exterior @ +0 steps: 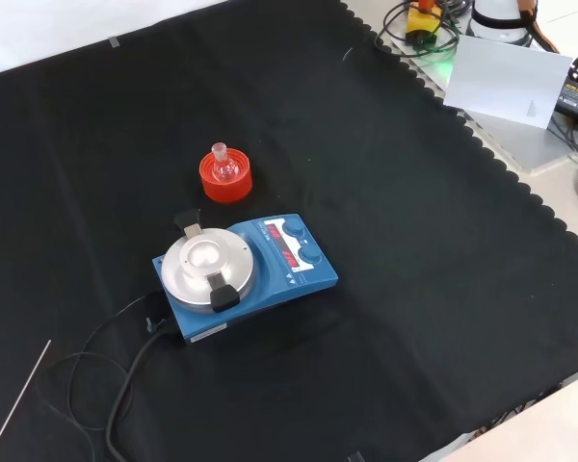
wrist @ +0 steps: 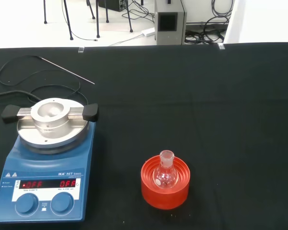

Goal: Pick up the round-bottom flask.

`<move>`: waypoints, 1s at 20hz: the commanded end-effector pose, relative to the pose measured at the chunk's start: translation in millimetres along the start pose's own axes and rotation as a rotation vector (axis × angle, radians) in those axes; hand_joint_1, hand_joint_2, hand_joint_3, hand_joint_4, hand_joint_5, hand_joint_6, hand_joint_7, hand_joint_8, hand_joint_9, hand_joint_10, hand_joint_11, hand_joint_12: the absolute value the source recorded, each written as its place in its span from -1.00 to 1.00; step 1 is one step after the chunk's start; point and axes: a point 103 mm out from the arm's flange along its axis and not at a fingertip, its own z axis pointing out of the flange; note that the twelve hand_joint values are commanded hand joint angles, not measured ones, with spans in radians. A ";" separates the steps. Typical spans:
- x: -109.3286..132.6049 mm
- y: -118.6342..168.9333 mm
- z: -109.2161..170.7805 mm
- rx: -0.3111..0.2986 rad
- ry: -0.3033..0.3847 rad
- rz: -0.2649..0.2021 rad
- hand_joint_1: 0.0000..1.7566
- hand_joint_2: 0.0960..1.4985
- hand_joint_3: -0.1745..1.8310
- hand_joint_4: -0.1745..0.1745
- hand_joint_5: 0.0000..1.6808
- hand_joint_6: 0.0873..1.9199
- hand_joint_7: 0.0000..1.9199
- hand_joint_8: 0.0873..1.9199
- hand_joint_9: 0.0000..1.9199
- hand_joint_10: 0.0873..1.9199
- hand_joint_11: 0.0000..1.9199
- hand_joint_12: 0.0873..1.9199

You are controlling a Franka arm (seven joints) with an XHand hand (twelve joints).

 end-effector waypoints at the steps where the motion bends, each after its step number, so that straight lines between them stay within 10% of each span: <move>1: 7.1 -2.5 -7.2 -0.011 0.001 -0.016 -0.71 0.45 -0.25 -0.16 -0.69 -0.63 -0.73 -0.41 -0.57 -0.49 -0.84 0.18; 5: 5.4 -1.1 -6.9 -0.003 0.008 -0.006 -0.90 0.69 -0.47 -0.02 -0.70 -0.97 -0.85 -0.53 -0.75 -0.45 -0.99 0.17; 20: -33.6 30.6 43.8 0.035 0.084 0.059 -0.65 0.54 -0.54 -0.04 -0.70 -1.00 -0.85 -0.53 -0.76 -0.43 -1.00 0.20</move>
